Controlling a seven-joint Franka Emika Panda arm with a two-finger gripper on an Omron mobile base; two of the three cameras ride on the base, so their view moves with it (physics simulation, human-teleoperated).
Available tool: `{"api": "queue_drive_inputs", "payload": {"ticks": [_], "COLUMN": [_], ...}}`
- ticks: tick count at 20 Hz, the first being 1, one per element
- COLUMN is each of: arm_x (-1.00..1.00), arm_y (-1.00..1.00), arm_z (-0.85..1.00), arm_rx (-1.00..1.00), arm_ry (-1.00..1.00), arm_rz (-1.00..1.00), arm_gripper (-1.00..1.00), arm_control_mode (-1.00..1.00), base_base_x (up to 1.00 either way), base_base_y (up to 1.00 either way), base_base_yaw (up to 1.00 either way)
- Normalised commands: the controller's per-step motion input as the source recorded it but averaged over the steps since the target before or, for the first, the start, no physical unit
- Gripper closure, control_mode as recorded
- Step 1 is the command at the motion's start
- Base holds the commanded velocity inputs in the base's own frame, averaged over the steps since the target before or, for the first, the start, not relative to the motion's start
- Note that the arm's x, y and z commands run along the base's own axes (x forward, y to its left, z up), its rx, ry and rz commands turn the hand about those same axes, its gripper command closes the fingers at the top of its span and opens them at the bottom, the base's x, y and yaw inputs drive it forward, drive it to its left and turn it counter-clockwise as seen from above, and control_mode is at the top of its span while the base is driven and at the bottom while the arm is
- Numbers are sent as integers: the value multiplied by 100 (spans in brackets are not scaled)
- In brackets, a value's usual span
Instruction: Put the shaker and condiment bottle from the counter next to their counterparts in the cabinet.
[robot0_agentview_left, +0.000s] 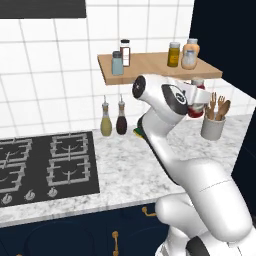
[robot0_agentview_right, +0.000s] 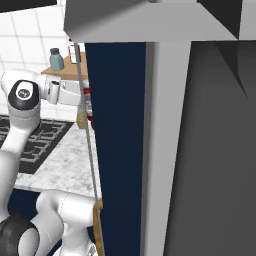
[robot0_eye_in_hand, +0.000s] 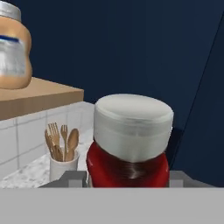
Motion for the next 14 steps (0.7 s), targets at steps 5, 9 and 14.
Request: {"api": "queue_drive_inputs", "payload": {"ticks": [5,9,14], "arm_x": [0,10,19], "arm_y": [3,0,-1], "arm_z": [46,65,6], "arm_rx": [-1,7,1], "arm_ry": [0,0,0], "arm_rz": [0,0,6], "arm_gripper": [100,100,100], "arm_control_mode": [-100,-100,-100], "base_base_x": [0,0,0], "base_base_y": [0,0,0], "base_base_yaw": [0,0,0]}}
